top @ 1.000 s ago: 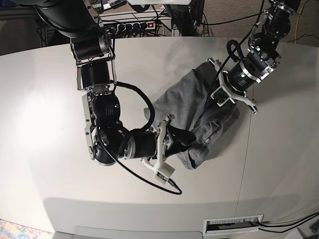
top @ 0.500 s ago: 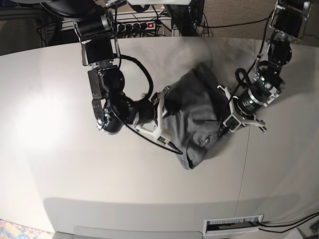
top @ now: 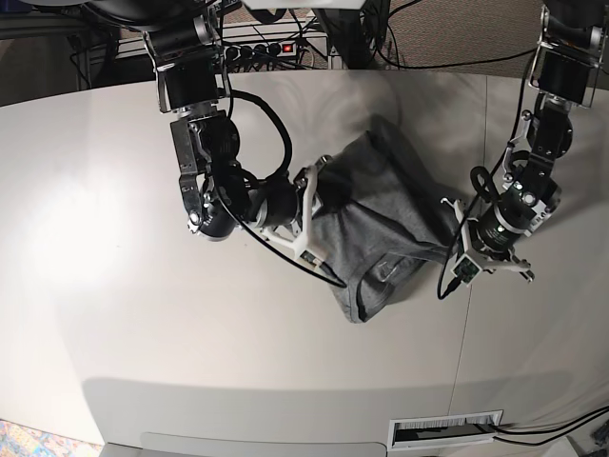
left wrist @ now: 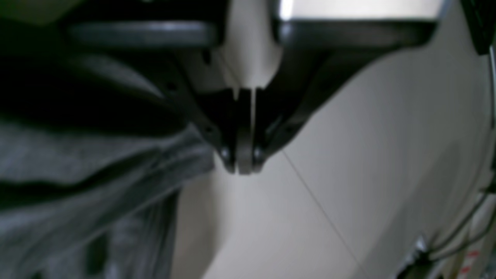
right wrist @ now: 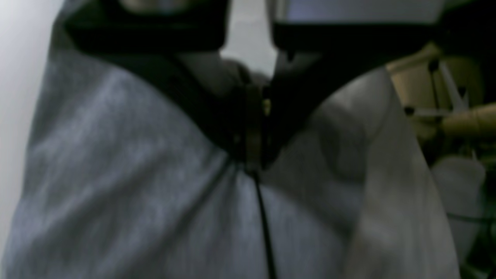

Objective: Fold the T-shirt properly
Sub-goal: 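Press the bundle flat with both grippers and release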

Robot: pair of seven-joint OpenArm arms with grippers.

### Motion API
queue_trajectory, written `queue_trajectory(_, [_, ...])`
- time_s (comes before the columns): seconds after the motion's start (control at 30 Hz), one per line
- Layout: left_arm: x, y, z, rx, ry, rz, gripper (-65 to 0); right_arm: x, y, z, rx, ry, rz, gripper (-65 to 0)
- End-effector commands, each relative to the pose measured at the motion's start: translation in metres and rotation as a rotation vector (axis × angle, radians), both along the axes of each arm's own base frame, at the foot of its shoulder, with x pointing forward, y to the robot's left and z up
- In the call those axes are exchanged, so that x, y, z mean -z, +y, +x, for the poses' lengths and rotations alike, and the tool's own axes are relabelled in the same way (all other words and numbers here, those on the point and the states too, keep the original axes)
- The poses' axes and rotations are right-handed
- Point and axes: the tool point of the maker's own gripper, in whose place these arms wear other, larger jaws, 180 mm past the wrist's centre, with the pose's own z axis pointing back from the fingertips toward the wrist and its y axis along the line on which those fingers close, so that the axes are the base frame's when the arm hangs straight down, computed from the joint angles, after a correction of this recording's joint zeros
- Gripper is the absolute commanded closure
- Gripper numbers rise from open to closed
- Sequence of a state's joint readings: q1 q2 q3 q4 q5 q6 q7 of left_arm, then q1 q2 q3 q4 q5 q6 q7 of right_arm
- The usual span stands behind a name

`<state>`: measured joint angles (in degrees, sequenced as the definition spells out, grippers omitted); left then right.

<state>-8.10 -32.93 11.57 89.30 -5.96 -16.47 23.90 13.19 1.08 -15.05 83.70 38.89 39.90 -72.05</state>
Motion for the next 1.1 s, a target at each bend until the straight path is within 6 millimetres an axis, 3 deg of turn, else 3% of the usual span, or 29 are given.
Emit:
queue_trajectory(0.0, [-0.032,-0.007,0.009,0.021,-0.075,-0.037,0.0,-0.023,0.007,0.017,0.013,-0.069,0.061,0.0])
queue_trajectory(0.13, [-0.082,-0.037,-0.001,0.067,-0.129,-0.119,0.0,-0.043,0.008,0.036,0.019,-0.132,0.077,0.0])
queue_trajectory(0.23, [-0.097,-0.057,-0.017,0.111,-0.139,-0.16,0.0,-0.06,0.005,0.051,0.024,-0.184,0.073,0.0])
queue_trajectory(0.33, [-0.085,-0.074,-0.035,0.128,-0.089,-0.229,0.0,-0.07,-0.013,0.07,0.076,-0.25,0.015,0.0])
queue_trajectory(0.47, [-0.06,-0.096,-0.061,0.123,0.006,-0.345,0.0,-0.068,-0.056,0.098,0.207,-0.34,-0.12,0.0])
queue_trajectory(0.57, [-0.054,-0.116,-0.076,0.142,0.039,-0.436,0.0,-0.068,-0.077,0.111,0.258,-0.403,-0.186,0.0])
queue_trajectory(0.67, [-0.049,-0.135,-0.089,0.155,0.081,-0.517,0.0,-0.068,-0.084,0.114,0.267,-0.428,-0.199,0.0])
queue_trajectory(0.8, [-0.036,-0.15,-0.107,0.134,0.138,-0.58,0.0,-0.046,-0.092,0.112,0.271,-0.371,-0.216,0.0])
queue_trajectory(0.9, [-0.025,-0.153,-0.123,0.132,0.179,-0.59,0.0,-0.026,-0.094,0.111,0.278,-0.326,-0.222,0.0])
queue_trajectory(1.07, [-0.002,-0.148,-0.141,0.124,0.211,-0.522,0.0,-0.014,-0.09,0.11,0.283,-0.293,-0.195,0.0])
